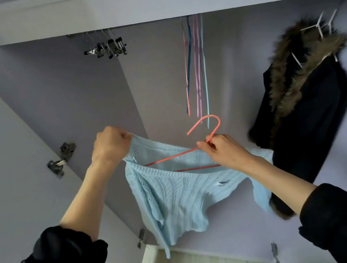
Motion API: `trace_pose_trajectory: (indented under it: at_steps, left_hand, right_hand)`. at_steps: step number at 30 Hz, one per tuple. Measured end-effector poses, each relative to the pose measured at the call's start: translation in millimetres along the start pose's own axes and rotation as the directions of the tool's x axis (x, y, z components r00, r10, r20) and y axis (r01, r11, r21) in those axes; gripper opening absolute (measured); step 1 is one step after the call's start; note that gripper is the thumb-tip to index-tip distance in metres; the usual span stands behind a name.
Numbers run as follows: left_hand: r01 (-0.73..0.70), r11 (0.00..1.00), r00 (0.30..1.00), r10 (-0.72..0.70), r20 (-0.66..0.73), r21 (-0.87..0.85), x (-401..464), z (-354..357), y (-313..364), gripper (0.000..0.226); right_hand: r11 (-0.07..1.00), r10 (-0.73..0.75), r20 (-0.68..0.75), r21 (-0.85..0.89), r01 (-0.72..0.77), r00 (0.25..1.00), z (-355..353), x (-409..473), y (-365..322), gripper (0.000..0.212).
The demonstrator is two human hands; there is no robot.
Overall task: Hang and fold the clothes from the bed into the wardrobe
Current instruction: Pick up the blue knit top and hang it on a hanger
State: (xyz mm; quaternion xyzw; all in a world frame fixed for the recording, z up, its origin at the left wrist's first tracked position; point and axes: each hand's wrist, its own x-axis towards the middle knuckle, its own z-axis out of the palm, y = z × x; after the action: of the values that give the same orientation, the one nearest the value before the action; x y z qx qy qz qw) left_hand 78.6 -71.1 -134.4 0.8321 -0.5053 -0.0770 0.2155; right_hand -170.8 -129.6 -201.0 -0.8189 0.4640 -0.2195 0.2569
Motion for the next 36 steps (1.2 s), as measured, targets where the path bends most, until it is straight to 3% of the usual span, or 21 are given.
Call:
trace_pose_trajectory:
  at_steps: [5, 14, 19, 22, 26, 29, 33, 36]
  left_hand:
    - [0.058, 0.997, 0.986, -0.064, -0.153, -0.047, 4, -14, -10, 0.020]
    - [-0.215, 0.975, 0.969, 0.220, 0.114, -0.052, -27, 28, 20, 0.021]
    - [-0.363, 0.931, 0.924, 0.352, 0.150, 0.049, -29, 32, 0, 0.021]
    - [-0.411, 0.912, 0.907, 0.411, 0.091, -0.024, -33, 36, -1, 0.017]
    - [-0.346, 0.926, 0.935, 0.328, -0.133, -0.151, -36, 38, 1, 0.014]
    - [-0.358, 0.919, 0.921, 0.319, -0.222, -0.165, -33, 31, 0, 0.014]
    - [-0.310, 0.933, 0.930, 0.257, -0.263, -0.182, -20, 19, -8, 0.015]
    - [-0.272, 0.939, 0.945, 0.219, -0.242, -0.212, -15, 21, -11, 0.016]
  right_hand:
    - [0.999, 0.024, 0.032, -0.029, -0.023, 0.999, -4, -2, 2, 0.049]
    - [0.998, -0.020, -0.015, 0.060, 0.021, 1.000, 6, 16, -36, 0.053]
    - [0.990, 0.018, -0.059, 0.143, -0.010, 0.998, -7, 15, -29, 0.052]
    - [0.985, 0.002, -0.110, 0.170, 0.017, 0.994, -12, 16, -28, 0.047]
    - [0.935, -0.001, -0.107, 0.353, 0.039, 0.994, -23, 14, -29, 0.023]
    - [0.968, -0.005, -0.211, 0.243, 0.057, 0.978, -37, 9, -6, 0.022]
    - [0.981, 0.157, -0.136, 0.135, -0.139, 0.978, -52, -7, 38, 0.030]
    - [0.991, 0.128, -0.120, -0.023, -0.132, 0.984, -53, -10, 51, 0.029]
